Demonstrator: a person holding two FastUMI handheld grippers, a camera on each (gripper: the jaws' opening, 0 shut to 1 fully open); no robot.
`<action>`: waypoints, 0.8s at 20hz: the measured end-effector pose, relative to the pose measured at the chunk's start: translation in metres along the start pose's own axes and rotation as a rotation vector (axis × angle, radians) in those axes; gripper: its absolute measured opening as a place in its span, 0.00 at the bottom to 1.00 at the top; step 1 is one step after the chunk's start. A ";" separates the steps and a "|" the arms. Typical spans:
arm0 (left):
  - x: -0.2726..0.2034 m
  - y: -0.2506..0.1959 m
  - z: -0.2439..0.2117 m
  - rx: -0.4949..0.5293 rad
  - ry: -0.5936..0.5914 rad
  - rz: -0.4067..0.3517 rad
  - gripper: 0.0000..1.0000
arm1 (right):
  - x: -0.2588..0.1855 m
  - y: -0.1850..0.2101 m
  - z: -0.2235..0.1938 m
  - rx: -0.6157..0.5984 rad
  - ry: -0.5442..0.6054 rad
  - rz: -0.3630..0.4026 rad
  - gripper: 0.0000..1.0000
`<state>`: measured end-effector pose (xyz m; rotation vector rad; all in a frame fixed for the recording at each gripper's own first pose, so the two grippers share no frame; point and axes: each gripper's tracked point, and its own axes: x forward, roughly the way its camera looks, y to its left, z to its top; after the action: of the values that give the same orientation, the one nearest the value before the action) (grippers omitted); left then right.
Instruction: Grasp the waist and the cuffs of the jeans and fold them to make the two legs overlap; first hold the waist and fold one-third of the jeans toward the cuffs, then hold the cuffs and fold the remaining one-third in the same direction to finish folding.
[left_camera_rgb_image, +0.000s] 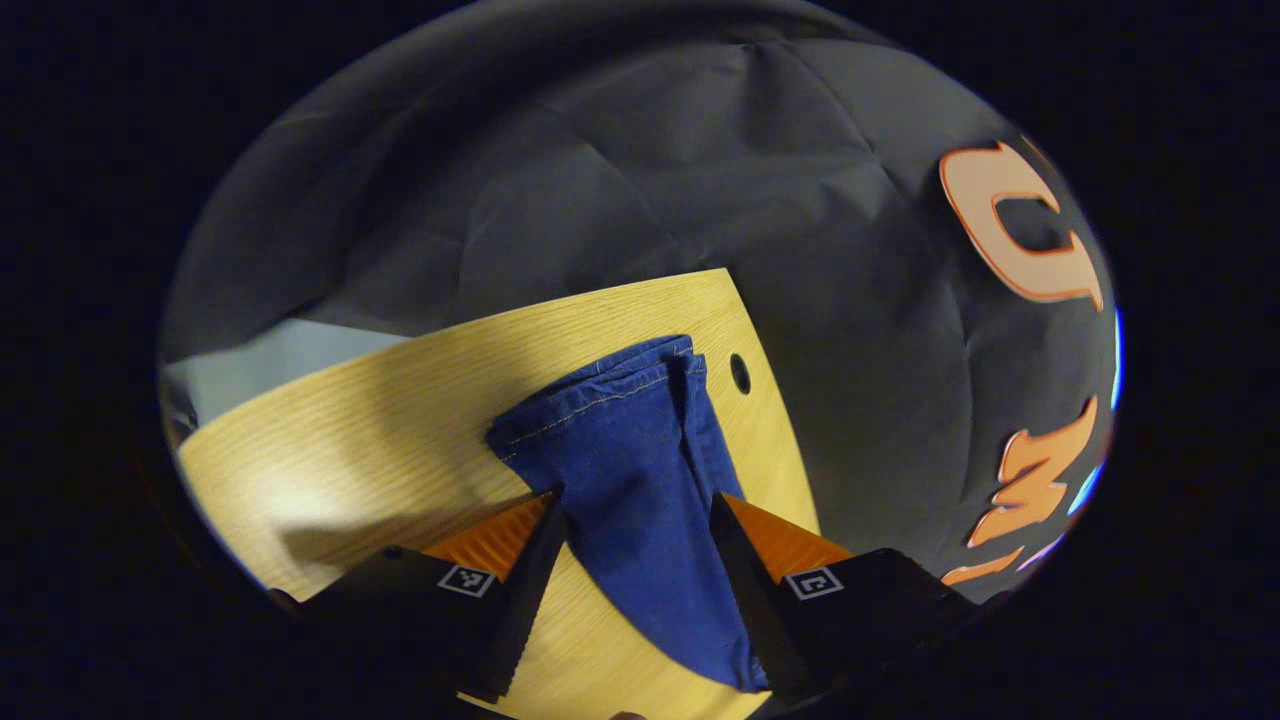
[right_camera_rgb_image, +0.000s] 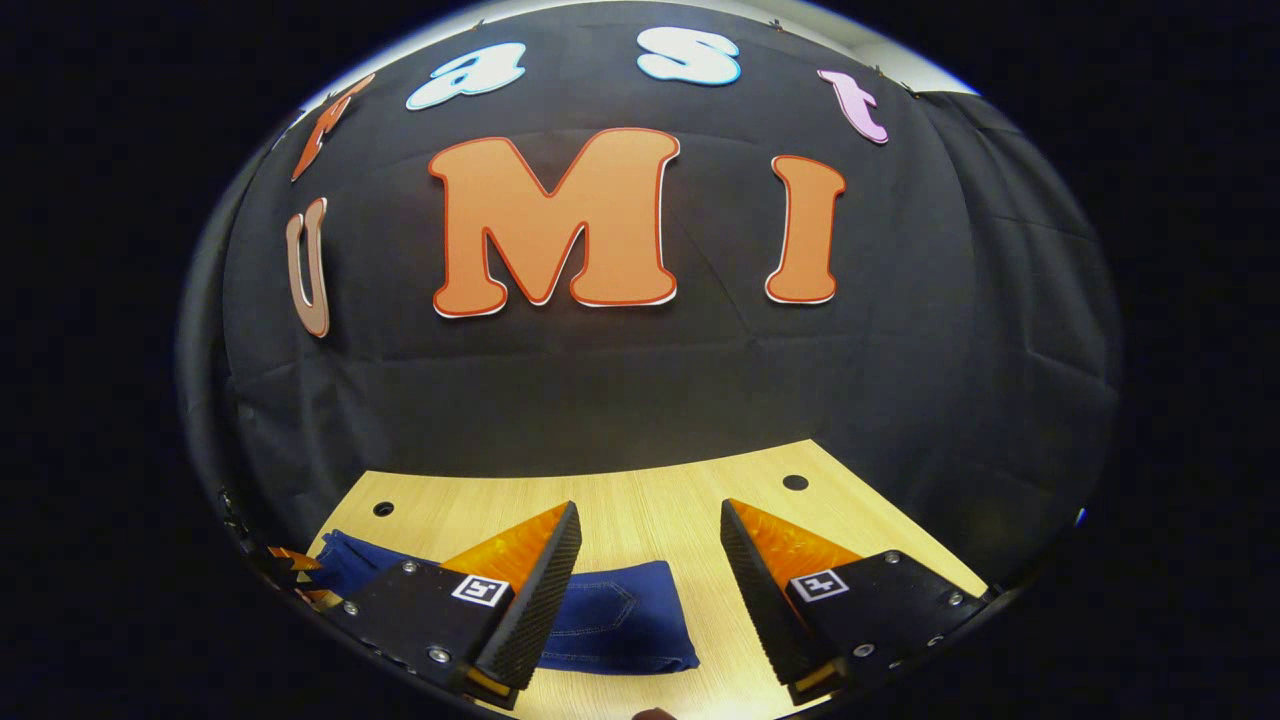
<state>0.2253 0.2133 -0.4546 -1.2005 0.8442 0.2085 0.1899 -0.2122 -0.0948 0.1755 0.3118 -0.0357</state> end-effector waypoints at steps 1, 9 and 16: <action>0.005 -0.004 -0.004 -0.032 -0.002 -0.024 0.88 | -0.002 -0.003 -0.001 0.002 0.006 -0.008 0.87; 0.028 0.003 -0.003 0.015 0.010 0.023 0.27 | -0.006 -0.026 -0.003 -0.008 0.024 -0.041 0.87; -0.001 -0.035 0.003 0.127 -0.045 -0.026 0.02 | 0.019 -0.029 0.001 0.024 0.034 0.011 0.87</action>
<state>0.2455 0.2025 -0.4277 -1.0835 0.7905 0.1581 0.2066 -0.2415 -0.1041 0.2020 0.3441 -0.0262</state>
